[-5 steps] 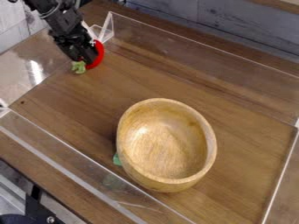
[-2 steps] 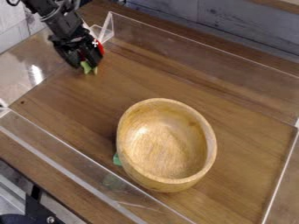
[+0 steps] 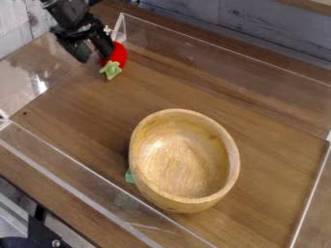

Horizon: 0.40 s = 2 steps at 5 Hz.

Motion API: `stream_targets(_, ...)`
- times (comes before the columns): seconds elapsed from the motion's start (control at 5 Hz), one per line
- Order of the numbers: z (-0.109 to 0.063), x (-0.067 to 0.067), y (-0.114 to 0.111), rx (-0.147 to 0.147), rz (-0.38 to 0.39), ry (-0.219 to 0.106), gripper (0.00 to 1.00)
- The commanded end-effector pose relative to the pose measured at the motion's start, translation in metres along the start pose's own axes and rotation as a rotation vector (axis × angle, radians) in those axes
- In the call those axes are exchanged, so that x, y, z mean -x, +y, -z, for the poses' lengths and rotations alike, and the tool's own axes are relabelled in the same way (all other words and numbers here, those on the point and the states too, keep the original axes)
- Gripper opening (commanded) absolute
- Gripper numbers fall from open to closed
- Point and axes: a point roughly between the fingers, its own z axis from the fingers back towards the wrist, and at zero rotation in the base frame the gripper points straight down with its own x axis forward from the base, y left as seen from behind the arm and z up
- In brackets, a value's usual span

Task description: Move the red object to the left side of the table

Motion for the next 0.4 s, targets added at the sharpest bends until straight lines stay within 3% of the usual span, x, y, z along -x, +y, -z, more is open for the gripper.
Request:
stream_targets(0.0, -0.0289, -0.0099, -0.0180, -0.030, 0.027, -0.071, 1.00)
stream_targets(0.2, -0.0350, -0.0100, -0.0237, -0.043, 0.023, -0.082, 1.00)
